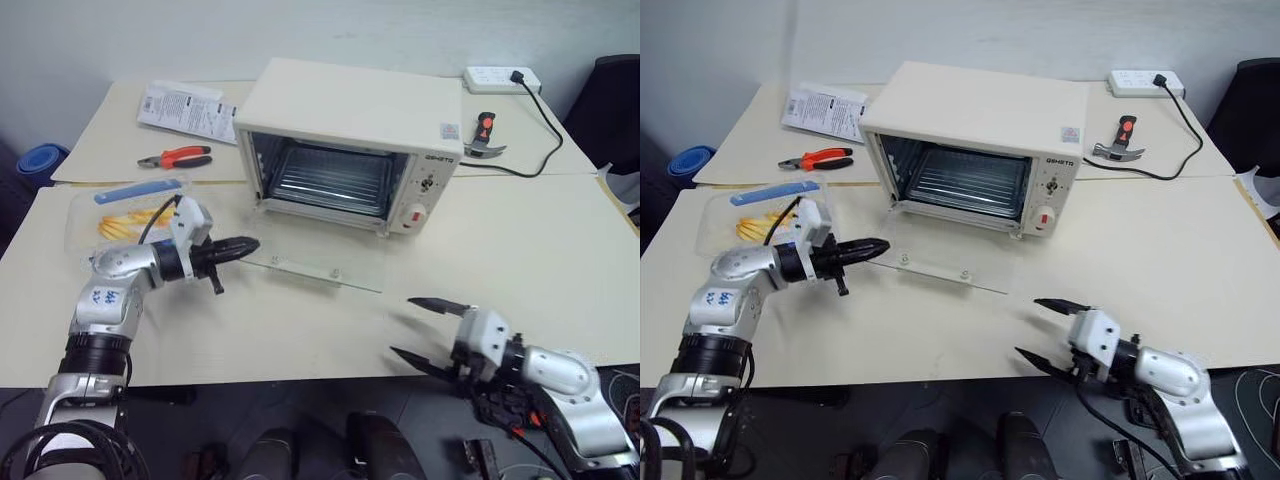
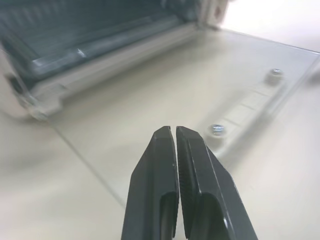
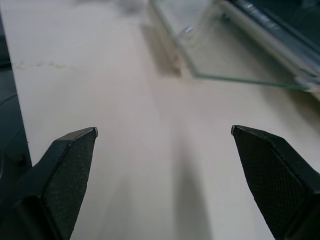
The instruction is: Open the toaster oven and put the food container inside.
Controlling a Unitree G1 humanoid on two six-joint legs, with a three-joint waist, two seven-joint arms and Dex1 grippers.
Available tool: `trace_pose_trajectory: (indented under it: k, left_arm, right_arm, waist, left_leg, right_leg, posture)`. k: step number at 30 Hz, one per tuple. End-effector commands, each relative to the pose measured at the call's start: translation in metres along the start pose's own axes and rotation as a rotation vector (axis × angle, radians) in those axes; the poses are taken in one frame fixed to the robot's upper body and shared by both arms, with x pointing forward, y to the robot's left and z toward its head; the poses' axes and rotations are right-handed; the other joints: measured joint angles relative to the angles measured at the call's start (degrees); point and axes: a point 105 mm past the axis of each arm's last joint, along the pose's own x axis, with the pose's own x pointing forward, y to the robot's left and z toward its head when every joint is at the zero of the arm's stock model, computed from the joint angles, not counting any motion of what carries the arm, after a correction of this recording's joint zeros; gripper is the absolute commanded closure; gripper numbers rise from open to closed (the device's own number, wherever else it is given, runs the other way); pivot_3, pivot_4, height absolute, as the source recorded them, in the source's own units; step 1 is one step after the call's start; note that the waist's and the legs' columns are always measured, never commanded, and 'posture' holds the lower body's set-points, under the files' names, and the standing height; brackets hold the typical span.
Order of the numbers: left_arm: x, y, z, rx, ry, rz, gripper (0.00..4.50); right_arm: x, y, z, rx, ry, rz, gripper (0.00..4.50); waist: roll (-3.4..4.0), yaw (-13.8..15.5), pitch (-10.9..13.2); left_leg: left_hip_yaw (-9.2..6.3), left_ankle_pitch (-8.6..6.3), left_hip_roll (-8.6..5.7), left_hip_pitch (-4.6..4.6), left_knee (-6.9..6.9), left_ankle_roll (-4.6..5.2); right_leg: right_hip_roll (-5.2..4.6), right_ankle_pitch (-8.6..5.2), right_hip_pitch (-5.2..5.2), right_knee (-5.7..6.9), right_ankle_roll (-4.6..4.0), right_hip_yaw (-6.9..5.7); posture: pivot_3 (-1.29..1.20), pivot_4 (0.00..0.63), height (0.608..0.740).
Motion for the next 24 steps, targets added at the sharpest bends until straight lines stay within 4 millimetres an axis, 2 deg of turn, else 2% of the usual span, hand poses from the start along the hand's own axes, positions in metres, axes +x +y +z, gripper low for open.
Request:
trace_pose_trajectory:
  k: [1,5,9,12,16,19,21,24]
  left_arm:
    - [-0.004,-0.006,0.002,0.06,-0.002,0.051,4.32]
    - [-0.021,-0.01,-0.005,-0.015,-0.069,0.168,4.32]
    - [-0.058,-0.019,0.003,-0.139,-0.254,0.332,3.47]
    - [-0.115,-0.024,-0.013,-0.247,-0.298,0.59,2.54]
    - [-0.193,-0.041,-0.036,-0.397,-0.331,0.96,1.31]
    - [-0.236,-0.05,-0.051,-0.476,-0.341,1.168,0.42]
    - [-0.252,-0.05,-0.058,-0.53,-0.326,1.256,0.03]
    - [-0.249,-0.033,-0.041,-0.519,-0.355,1.24,0.03]
  right_arm:
    - [-0.003,-0.014,0.032,-0.012,-0.156,-0.047,0.0]
    - [0.012,-0.028,0.056,0.039,-0.293,-0.057,0.0]
    - [0.03,-0.033,0.072,0.01,-0.39,-0.038,0.0]
    - [0.044,-0.031,0.08,-0.017,-0.446,0.002,0.0]
    - [0.054,-0.027,0.084,-0.034,-0.487,0.057,0.0]
    - [0.057,-0.024,0.084,-0.058,-0.502,0.083,0.0]
    - [0.059,-0.023,0.083,-0.066,-0.505,0.101,0.0]
    - [0.061,-0.022,0.081,-0.066,-0.501,0.11,0.0]
  waist:
    - [0.0,-0.03,0.0]
    - [0.01,-0.11,0.0]
    - [0.01,0.0,0.0]
    - [-0.01,-0.09,-0.01]
    - [-0.01,0.02,-0.01]
    - [-0.02,0.95,0.0]
    - [-0.02,1.65,0.0]
    - [-0.03,2.09,-0.01]
  left_leg:
    - [0.0,0.0,0.02,0.02,-0.02,0.0]
    - [0.0,0.0,0.03,0.05,-0.06,-0.01]
    - [-0.01,-0.01,0.06,0.03,-0.14,-0.02]
    - [-0.03,-0.04,0.06,0.0,-0.11,0.01]
    - [0.01,-0.07,0.06,0.01,-0.11,0.05]
    - [-0.05,-0.09,0.05,0.09,-0.04,0.08]
    - [-0.13,-0.1,0.07,0.31,-0.05,0.12]
    - [-0.19,-0.17,0.03,0.57,-0.07,0.22]
  right_leg:
    - [0.01,0.0,0.01,0.0,0.0,0.0]
    - [0.01,0.0,0.0,-0.01,0.0,0.0]
    - [0.01,0.0,-0.04,-0.05,0.0,-0.01]
    - [-0.01,0.0,-0.03,-0.08,-0.01,-0.02]
    - [0.0,0.0,0.0,-0.16,-0.01,0.0]
    - [-0.01,0.0,0.22,-0.27,-0.01,-0.06]
    - [0.0,0.0,0.66,-0.55,0.0,-0.14]
    - [-0.02,0.0,0.96,-0.59,0.0,-0.14]
  posture:
    - [0.0,0.15,0.74]
    - [0.0,0.15,0.74]
    - [0.0,0.15,0.74]
    - [0.0,0.15,0.74]
    - [0.0,0.15,0.74]
    - [0.0,0.15,0.74]
    - [0.0,0.15,0.74]
    - [0.0,0.15,0.74]
